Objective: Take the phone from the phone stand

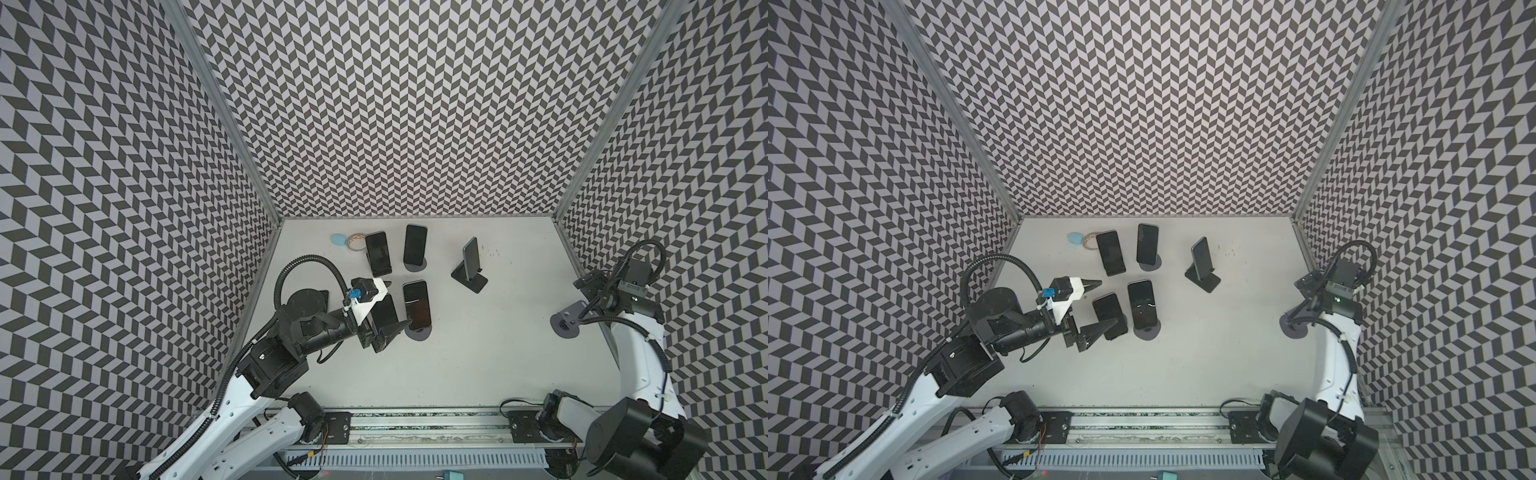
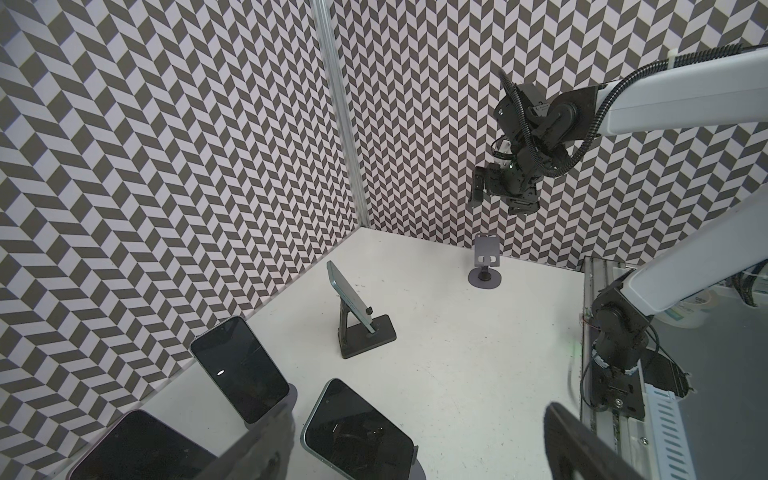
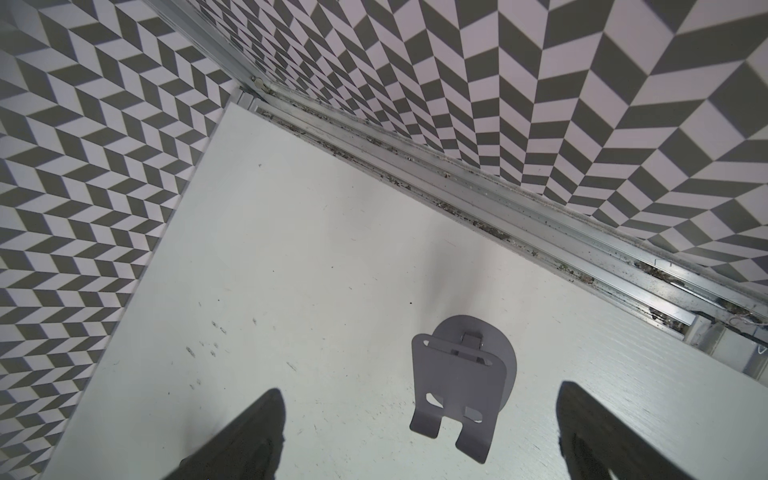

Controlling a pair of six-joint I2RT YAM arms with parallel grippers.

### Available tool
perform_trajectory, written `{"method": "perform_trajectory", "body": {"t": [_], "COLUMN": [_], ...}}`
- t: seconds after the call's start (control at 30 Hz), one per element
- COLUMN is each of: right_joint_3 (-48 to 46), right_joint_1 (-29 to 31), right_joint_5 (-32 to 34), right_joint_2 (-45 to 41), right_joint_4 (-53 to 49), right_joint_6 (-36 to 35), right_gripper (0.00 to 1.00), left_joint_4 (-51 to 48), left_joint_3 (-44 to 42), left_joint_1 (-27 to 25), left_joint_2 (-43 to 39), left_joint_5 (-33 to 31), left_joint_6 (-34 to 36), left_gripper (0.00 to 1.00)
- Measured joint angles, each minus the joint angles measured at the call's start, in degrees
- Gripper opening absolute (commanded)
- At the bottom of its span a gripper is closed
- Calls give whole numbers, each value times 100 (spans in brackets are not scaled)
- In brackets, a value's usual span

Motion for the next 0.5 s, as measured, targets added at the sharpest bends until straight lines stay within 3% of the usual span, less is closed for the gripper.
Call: {"method": "perform_trajectory", "body": {"t": [0.17, 0.5], "right_joint_3": [138, 562], "right_joint_1": [184, 1132], "right_joint_5": [-68, -278], "right_joint_2": [-7, -4], "right_joint_4": [22, 450], "right_joint_6": [-103, -505], "right_gripper": [98, 93], "left_joint_4": [4, 199], "left_joint_3": [0, 0], "left_joint_1": [-44, -63], "left_joint_2": [7, 339], "left_joint_5": [-2, -111], "left_joint_6": [0, -109], "left_gripper": [94, 94]}}
